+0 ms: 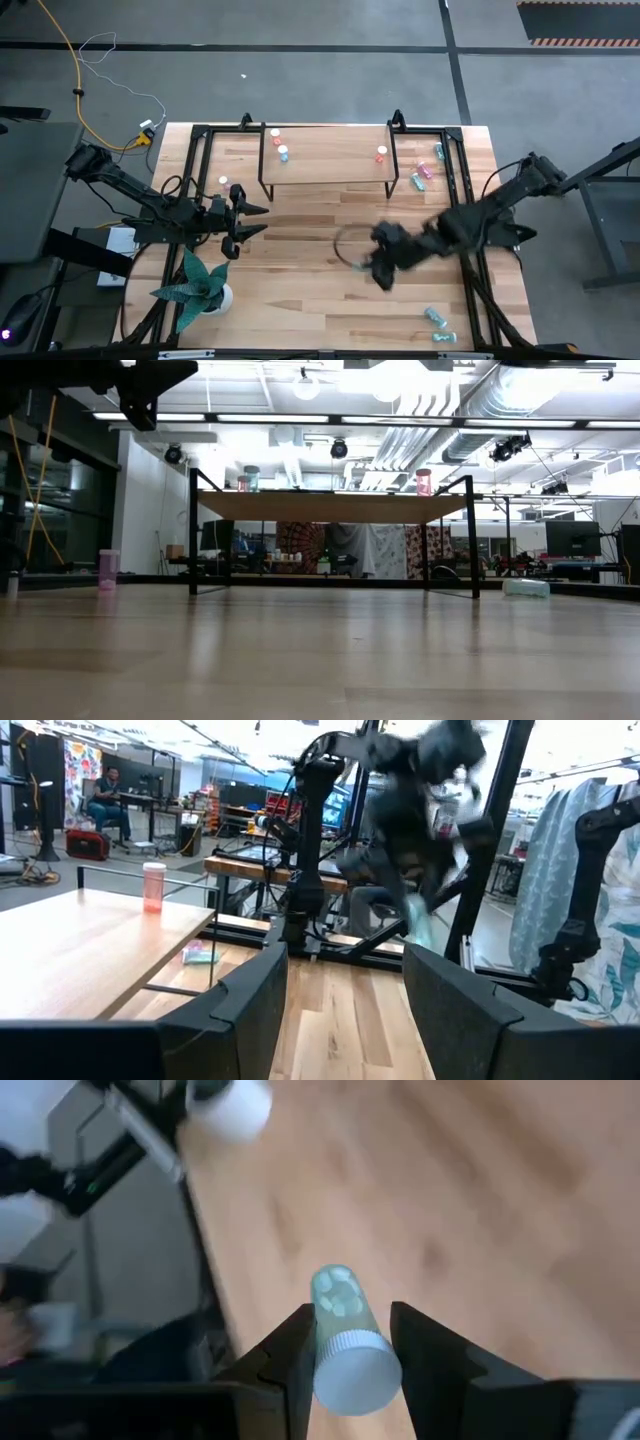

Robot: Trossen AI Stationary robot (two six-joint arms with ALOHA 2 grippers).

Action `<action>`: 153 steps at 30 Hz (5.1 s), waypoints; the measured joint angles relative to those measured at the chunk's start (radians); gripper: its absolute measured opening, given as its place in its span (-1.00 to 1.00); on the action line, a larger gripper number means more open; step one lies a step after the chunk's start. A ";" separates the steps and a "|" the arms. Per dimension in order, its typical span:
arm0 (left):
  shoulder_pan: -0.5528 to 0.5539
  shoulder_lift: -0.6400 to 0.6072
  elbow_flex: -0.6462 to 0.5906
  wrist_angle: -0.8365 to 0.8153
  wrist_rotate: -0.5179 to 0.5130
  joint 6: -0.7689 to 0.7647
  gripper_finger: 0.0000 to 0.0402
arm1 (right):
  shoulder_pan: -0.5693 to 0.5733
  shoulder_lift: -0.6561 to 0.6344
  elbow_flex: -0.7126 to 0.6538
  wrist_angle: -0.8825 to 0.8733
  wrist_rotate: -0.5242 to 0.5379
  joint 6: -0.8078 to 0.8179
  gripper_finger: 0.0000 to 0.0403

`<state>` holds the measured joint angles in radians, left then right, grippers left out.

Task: Pick and place medicine bottles onto shelf by color
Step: Put the green pill bottle on the shelf, then adjust the shelf on the table

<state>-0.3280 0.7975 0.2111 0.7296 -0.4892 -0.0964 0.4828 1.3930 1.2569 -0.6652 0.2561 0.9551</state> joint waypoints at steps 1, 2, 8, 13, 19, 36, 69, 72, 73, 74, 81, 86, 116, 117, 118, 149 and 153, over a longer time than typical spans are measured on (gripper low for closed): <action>0.000 0.000 0.000 0.000 0.000 0.001 -0.05 | -0.037 0.000 0.039 -0.030 0.006 -0.055 -0.45; 0.000 0.000 0.000 0.000 0.000 0.002 -0.05 | -0.074 0.000 0.079 -0.067 0.014 -0.104 -0.45; 0.000 0.000 0.000 0.000 0.000 0.002 -0.05 | -0.297 0.029 0.332 -0.330 0.060 -0.289 -0.45; 0.000 0.000 0.000 -0.004 0.000 0.003 -0.05 | -0.431 0.135 0.550 -0.584 0.058 -0.360 -0.45; 0.000 0.000 0.000 -0.008 0.000 -0.002 -0.05 | -0.556 0.306 0.737 -0.915 0.055 -0.305 -0.45; 0.000 0.000 0.000 -0.031 0.000 -0.019 -0.05 | -0.722 0.443 0.710 -0.907 -0.045 -0.301 -0.45; 0.000 0.000 0.000 -0.052 0.000 -0.050 -0.05 | -0.784 0.436 0.587 -0.906 -0.059 -0.260 -0.45; 0.000 0.000 0.000 -0.052 0.000 -0.050 -0.05 | -0.784 0.436 0.587 -0.906 -0.059 -0.267 -0.45; 0.000 0.000 0.000 -0.052 0.000 -0.050 -0.05 | -0.784 0.436 0.587 -0.906 -0.059 -0.274 -0.44; 0.000 0.000 0.000 -0.052 0.000 -0.050 -0.05 | -0.784 0.436 0.586 -0.906 -0.059 -0.280 -0.42; 0.000 0.000 0.000 -0.052 0.000 -0.050 -0.05 | -0.784 0.436 0.585 -0.906 -0.062 -0.289 -0.12; 0.000 0.000 0.000 -0.052 0.000 -0.050 -0.05 | -0.784 0.436 0.585 -0.906 -0.057 -0.328 0.11; 0.000 0.000 0.000 -0.053 0.000 -0.049 -0.05 | -0.542 0.027 0.450 -0.756 0.117 -0.402 0.22; 0.000 0.000 0.000 -0.053 0.000 -0.049 -0.05 | -0.522 -0.006 0.412 -0.739 0.124 -0.386 0.22; 0.000 0.000 0.000 -0.054 0.000 -0.049 -0.05 | -0.503 -0.038 0.370 -0.716 0.130 -0.369 0.22; 0.000 0.000 0.000 -0.054 -0.019 -0.049 -0.05 | -0.404 -0.411 -0.042 -0.301 0.163 -0.334 0.22; 0.000 0.000 0.000 -0.054 -0.019 -0.049 -0.05 | -0.404 -0.411 -0.042 -0.301 0.160 -0.334 0.22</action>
<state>-0.3279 0.7979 0.2111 0.6758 -0.5087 -0.1455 0.0788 0.9817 1.2144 -0.9665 0.4160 0.6208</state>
